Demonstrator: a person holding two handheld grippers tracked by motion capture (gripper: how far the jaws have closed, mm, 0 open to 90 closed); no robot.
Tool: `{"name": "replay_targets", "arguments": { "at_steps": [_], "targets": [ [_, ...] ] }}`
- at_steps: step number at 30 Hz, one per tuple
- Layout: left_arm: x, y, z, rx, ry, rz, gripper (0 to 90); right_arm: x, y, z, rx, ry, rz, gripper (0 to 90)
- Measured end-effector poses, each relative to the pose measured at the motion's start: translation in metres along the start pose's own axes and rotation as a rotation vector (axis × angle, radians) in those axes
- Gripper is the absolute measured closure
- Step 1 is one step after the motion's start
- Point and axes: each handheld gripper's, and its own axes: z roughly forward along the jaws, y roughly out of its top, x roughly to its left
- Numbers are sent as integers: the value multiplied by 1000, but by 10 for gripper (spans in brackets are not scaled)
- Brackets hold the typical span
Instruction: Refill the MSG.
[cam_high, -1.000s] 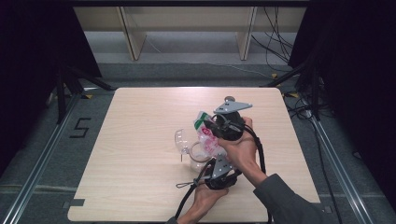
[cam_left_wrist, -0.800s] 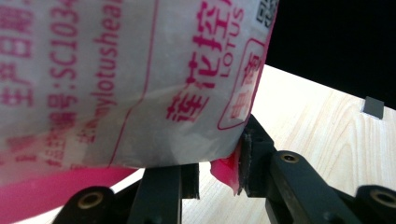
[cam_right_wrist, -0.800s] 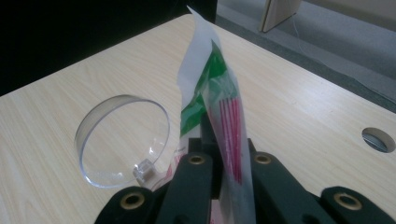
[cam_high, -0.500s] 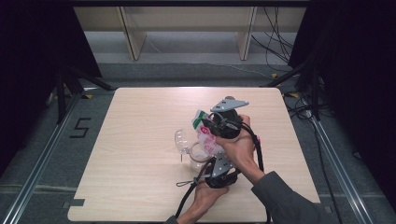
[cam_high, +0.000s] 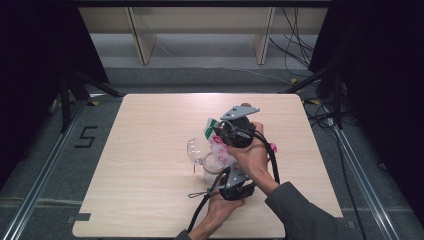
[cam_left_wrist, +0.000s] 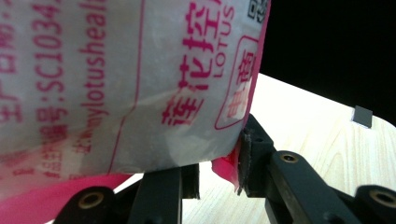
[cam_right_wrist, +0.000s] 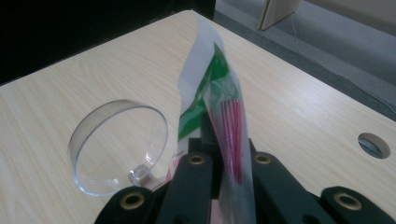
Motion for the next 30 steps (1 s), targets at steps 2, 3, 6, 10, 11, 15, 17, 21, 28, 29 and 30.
{"name": "replay_targets", "arguments": {
  "at_steps": [2,3,6,10,11,15,17,21,28,29,30],
  "targets": [
    [0,1,-1,3,-1,-3,726,-1,0,0,0,-4,-5,900],
    [-1,0,0,-3,-2,-7,725,0,0,0,1,-6,-5,900],
    [-2,0,1,-2,-5,-11,725,2,0,1,14,4,-14,900],
    [-1,0,1,0,-6,-13,725,3,0,3,24,2,-24,900],
    [0,1,1,1,-8,-14,725,2,1,5,16,-1,-45,900],
    [0,0,1,-1,-12,-23,725,2,2,7,40,4,-48,900],
    [1,0,1,2,-13,-24,726,3,2,7,39,6,-35,900],
    [0,-1,1,2,-15,-24,726,1,0,8,40,9,-38,900],
    [0,-2,2,3,-16,-26,726,4,-1,10,51,15,-18,900],
    [0,-2,2,2,-14,-26,726,4,-1,10,50,17,-23,900],
    [1,-2,2,3,-14,-26,726,3,-1,10,50,17,-29,900]
  ]
}}
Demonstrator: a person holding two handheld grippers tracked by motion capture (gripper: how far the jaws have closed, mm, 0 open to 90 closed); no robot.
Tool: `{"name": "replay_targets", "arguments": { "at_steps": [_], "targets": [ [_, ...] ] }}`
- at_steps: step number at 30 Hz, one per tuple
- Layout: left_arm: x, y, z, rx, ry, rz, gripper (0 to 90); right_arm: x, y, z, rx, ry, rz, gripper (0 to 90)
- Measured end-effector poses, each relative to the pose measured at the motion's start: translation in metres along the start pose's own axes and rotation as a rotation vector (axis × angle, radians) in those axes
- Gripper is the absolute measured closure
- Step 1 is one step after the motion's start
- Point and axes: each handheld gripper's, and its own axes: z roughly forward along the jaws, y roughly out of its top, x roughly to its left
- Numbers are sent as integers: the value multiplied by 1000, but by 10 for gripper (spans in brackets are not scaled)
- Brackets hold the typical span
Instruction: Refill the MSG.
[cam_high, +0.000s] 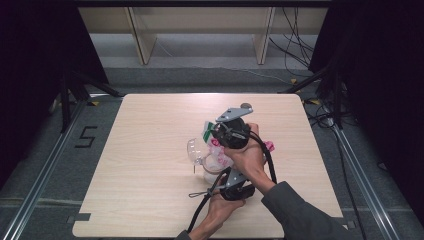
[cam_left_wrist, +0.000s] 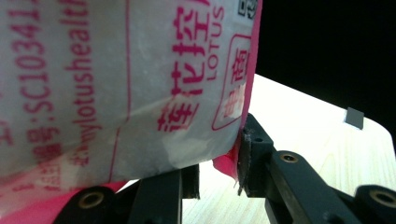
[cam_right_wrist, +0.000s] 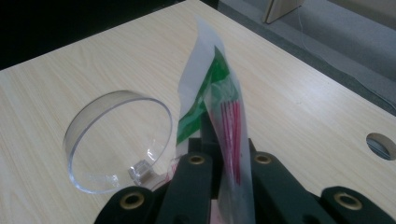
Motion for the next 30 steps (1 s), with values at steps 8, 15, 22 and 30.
{"name": "replay_targets", "arguments": {
  "at_steps": [8,15,22,30],
  "targets": [
    [2,1,-1,0,-2,8,726,0,2,2,-2,3,4,900],
    [2,2,-2,-2,-2,10,725,0,3,3,1,-3,-2,900],
    [2,2,-2,-1,-2,7,725,0,3,3,-3,-3,-11,900],
    [-2,2,2,-70,-21,-65,726,3,5,5,18,-6,-16,900]
  ]
}}
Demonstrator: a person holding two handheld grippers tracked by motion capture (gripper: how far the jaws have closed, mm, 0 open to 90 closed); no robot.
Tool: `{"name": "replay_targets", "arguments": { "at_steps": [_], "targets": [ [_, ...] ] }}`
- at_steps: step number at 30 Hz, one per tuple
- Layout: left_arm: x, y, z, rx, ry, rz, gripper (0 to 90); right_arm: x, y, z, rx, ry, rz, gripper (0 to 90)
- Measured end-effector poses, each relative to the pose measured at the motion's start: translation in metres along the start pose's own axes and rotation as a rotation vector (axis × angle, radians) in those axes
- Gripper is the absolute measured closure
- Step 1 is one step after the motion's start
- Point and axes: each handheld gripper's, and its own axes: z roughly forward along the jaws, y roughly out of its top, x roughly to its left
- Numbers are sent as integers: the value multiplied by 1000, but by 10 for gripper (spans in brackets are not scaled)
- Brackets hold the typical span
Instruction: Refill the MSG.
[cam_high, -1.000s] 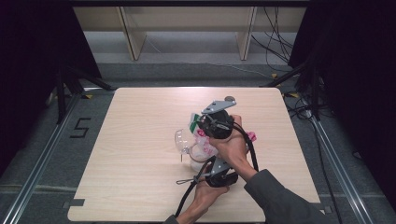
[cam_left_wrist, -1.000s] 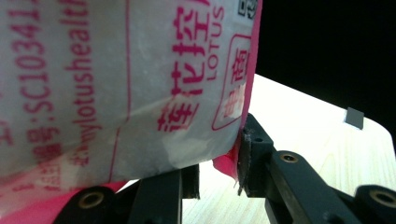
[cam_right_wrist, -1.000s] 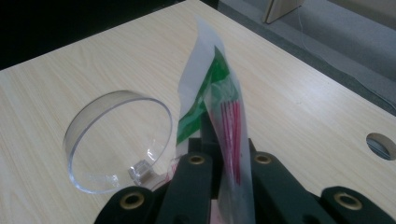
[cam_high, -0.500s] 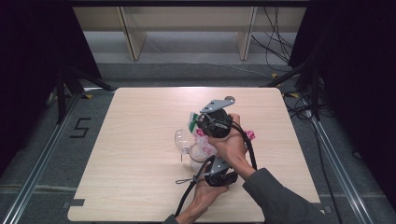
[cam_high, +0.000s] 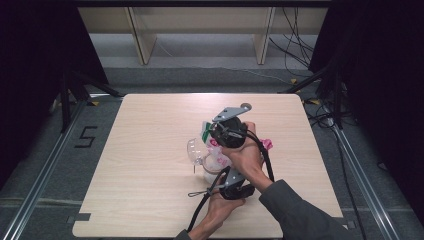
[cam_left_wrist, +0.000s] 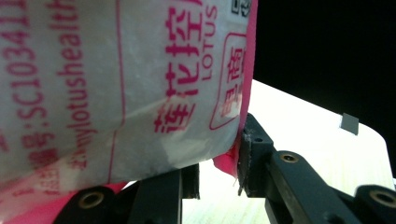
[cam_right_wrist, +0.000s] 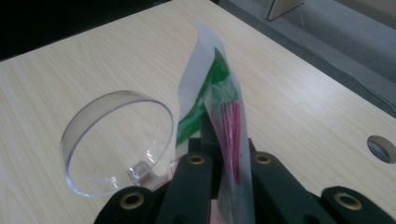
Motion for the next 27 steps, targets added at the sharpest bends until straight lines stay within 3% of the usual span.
{"name": "replay_targets", "arguments": {
  "at_steps": [1,4,7,9,10,14,15,21,27],
  "targets": [
    [0,0,0,-2,-1,-2,726,0,0,1,-14,-3,1,900],
    [-1,-1,0,10,0,14,725,-1,0,2,12,0,-7,900],
    [0,0,-1,7,0,19,725,-1,0,2,-9,-11,-1,900],
    [0,1,-1,-10,-1,6,727,-2,1,1,-22,-10,-29,900],
    [1,1,-1,-11,-3,6,728,0,2,0,-10,0,0,900],
    [1,1,-2,-17,0,9,727,2,4,0,5,-13,-11,900],
    [1,2,-2,-23,1,7,727,1,5,0,-3,-12,-37,900],
    [3,3,-3,-36,-5,9,728,3,8,-1,0,-10,-11,900],
    [2,4,-4,-25,-21,18,726,3,9,3,-2,-26,-35,900]
  ]
}}
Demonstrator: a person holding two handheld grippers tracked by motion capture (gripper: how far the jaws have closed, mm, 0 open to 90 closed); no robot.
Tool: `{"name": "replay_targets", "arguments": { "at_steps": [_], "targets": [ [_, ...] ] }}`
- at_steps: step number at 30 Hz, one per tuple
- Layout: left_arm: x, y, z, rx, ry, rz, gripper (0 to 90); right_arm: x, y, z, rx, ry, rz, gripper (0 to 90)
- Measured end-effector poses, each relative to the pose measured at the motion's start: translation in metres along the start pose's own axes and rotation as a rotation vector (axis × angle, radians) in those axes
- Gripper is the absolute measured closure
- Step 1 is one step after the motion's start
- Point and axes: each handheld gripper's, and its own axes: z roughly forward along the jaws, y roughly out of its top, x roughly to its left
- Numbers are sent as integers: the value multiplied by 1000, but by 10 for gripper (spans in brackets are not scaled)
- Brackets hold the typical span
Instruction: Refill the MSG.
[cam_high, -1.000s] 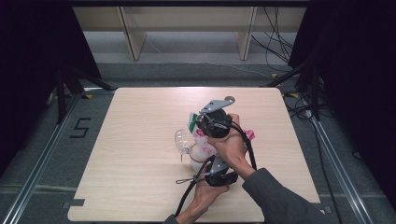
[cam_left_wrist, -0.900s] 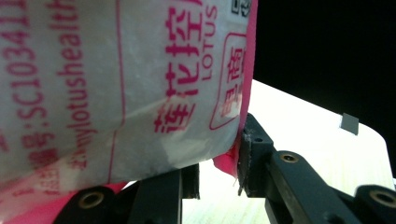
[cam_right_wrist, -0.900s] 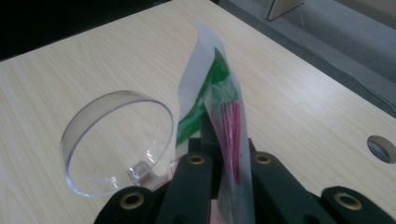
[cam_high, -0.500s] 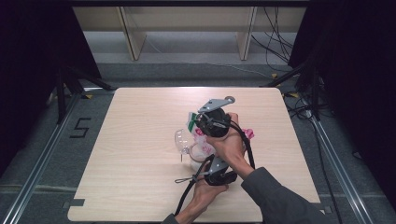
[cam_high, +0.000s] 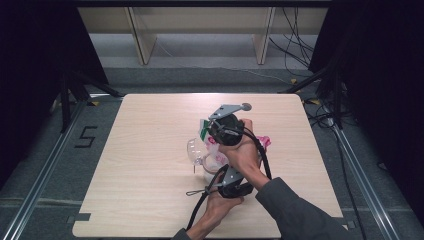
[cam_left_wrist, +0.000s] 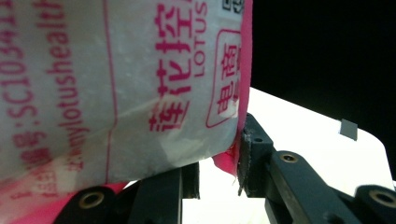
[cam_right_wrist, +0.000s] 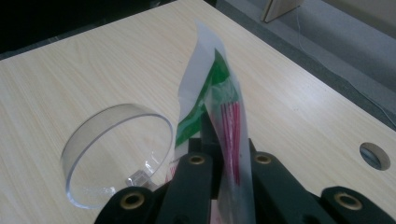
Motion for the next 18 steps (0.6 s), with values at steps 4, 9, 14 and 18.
{"name": "replay_targets", "arguments": {
  "at_steps": [4,9,14,18],
  "targets": [
    [3,0,1,-4,-6,8,727,-1,1,0,17,3,8,900],
    [3,0,1,-7,-10,2,726,0,1,3,15,-3,4,900],
    [1,0,2,-15,-73,-36,726,2,4,3,28,3,2,900],
    [1,0,2,-15,-79,-37,726,0,4,4,32,-1,-7,900]
  ]
}}
